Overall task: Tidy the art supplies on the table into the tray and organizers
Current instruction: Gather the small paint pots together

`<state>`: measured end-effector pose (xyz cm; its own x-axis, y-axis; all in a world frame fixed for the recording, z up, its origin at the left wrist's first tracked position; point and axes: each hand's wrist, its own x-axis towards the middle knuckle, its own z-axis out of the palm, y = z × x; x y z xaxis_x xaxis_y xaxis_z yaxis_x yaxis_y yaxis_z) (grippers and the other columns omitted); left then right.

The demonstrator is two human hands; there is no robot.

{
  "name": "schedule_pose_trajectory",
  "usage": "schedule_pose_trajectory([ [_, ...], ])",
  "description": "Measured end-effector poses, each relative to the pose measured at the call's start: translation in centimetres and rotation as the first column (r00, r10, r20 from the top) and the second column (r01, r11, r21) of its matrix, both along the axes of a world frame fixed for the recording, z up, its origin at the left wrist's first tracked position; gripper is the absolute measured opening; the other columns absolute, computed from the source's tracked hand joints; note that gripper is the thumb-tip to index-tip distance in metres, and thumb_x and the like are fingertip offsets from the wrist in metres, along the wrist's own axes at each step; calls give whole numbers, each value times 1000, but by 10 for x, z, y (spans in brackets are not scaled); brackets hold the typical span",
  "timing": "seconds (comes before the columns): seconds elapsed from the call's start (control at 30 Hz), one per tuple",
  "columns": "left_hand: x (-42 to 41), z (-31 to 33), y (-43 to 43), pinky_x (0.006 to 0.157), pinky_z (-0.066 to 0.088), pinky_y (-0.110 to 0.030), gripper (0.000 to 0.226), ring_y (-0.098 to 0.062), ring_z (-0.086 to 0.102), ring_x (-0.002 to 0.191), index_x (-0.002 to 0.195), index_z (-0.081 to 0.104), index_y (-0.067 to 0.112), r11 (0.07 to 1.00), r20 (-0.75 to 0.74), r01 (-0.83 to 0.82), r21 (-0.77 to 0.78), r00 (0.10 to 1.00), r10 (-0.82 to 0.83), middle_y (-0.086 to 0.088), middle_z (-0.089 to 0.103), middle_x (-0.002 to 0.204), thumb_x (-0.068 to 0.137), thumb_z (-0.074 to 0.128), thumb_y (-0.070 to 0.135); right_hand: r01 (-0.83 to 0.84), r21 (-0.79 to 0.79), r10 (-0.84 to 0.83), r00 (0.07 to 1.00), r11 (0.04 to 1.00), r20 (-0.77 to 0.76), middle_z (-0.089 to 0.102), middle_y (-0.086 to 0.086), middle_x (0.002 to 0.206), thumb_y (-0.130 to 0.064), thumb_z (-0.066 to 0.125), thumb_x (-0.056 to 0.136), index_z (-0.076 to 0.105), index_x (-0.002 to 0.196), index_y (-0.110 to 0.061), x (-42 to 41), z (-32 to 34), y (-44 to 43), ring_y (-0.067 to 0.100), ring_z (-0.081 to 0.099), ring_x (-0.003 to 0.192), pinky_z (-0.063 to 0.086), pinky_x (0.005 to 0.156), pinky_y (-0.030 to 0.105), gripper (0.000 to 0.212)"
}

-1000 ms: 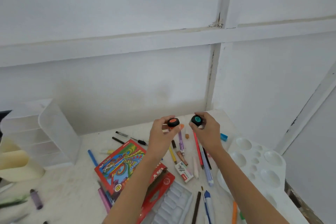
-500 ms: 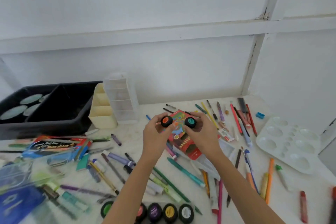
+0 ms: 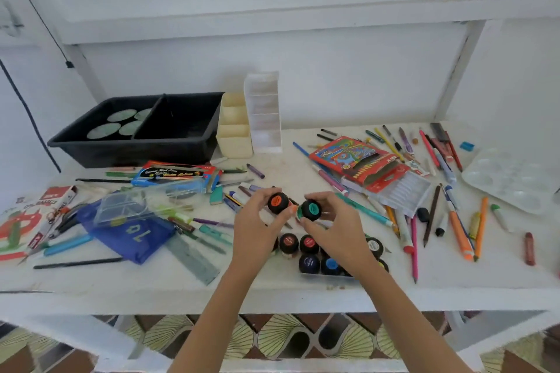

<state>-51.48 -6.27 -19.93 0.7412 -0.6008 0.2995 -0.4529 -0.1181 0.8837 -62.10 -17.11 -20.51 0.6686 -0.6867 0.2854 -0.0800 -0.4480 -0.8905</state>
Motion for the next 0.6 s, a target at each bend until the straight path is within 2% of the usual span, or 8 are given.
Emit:
schedule_pose_trajectory([
  [0.1,-2,-10,24,77,45,-11,22,3,59,91,98,61,24,999,77,32,16,996,-34,14,65,93,80,73,26,-35,-47,34,999,998,-37,67,-8,98,-11,74,76,62,105,-18,-4,-7,23,3,61,92,45,79,8,32],
  [0.23,-3,-26,45,81,46,-17,24,-1,59,93,100,60,24,997,119,49,60,991,-56,14,64,94,80,73,30,-32,-143,14,992,989,-125,63,-10,103,-17,74,77,59,106,-22,-8,-21,44,2,57,94,41,78,4,33],
  [0.33,-3,-39,54,86,49,-34,28,-6,60,97,100,58,26,993,142,61,100,987,-75,12,64,95,79,67,43,-20,-235,-22,984,972,-176,61,-13,97,-21,74,77,59,105,-24,-12,-31,53,8,55,96,43,82,15,32],
  [0.43,-3,-50,61,93,45,-45,29,-15,56,114,102,54,35,988,130,69,139,988,-87,17,63,103,78,61,51,-19,-346,-54,979,938,-199,64,-9,103,-20,76,75,63,109,-21,-15,-40,58,15,53,101,44,89,32,36],
  [0.6,-7,-59,67,99,39,-47,35,-18,51,122,109,56,32,979,106,67,195,990,-89,13,61,109,79,62,50,-11,-444,-100,969,896,-227,66,-3,101,-26,80,73,65,112,-19,-16,-51,57,21,53,99,44,85,37,42],
])
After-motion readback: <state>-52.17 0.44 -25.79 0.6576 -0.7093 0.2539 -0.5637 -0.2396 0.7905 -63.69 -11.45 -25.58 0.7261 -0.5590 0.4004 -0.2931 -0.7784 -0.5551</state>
